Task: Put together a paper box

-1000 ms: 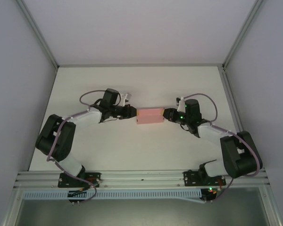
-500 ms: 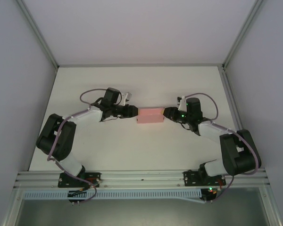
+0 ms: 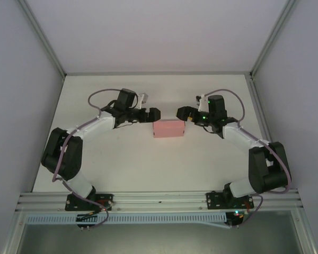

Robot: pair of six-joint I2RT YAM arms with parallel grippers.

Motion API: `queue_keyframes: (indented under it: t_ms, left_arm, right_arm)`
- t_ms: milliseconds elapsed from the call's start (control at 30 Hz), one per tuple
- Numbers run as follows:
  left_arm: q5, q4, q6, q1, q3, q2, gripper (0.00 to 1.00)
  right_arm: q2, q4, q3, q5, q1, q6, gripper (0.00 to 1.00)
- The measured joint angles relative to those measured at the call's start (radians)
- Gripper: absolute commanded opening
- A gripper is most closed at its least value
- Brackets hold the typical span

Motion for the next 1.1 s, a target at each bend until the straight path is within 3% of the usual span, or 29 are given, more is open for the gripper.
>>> queue_keyframes:
  t_ms: [133, 300, 433, 667, 767, 833, 933, 1033, 1100]
  left_arm:
    - [-0.119, -0.078, 0.022, 0.006, 0.01, -0.08, 1.0]
    - [-0.386, -0.19, 0.022, 0.034, -0.053, -0.28, 1.0]
    - [-0.535, -0.269, 0.014, 0.06, -0.15, -0.444, 1.0]
    - [-0.63, -0.352, -0.006, 0.07, -0.219, -0.537, 1.0]
    - [-0.644, -0.362, -0.006, 0.07, -0.219, -0.536, 1.0]
    - [-0.649, -0.366, -0.006, 0.071, -0.219, -0.531, 1.0]
    - [-0.652, -0.373, -0.006, 0.07, -0.219, -0.512, 1.0]
    - [-0.652, -0.377, -0.006, 0.071, -0.219, -0.5, 1.0]
    - [-0.652, -0.377, -0.006, 0.07, -0.219, -0.499, 1.0]
  right_arm:
    - [-0.01, -0.148, 0.111, 0.006, 0.022, -0.409, 1.0]
    - [0.005, -0.39, 0.235, 0.13, 0.141, -0.969, 1.0]
    - [0.126, -0.584, 0.375, 0.24, 0.23, -1.223, 1.0]
    - [0.319, -0.735, 0.465, 0.474, 0.275, -1.368, 0.91]
    - [0.368, -0.748, 0.476, 0.548, 0.284, -1.384, 0.78]
    - [0.387, -0.743, 0.477, 0.582, 0.291, -1.394, 0.6]
    - [0.393, -0.729, 0.477, 0.615, 0.297, -1.392, 0.56]
    - [0.39, -0.71, 0.478, 0.636, 0.303, -1.382, 0.4]
    - [0.383, -0.688, 0.478, 0.657, 0.307, -1.37, 0.39]
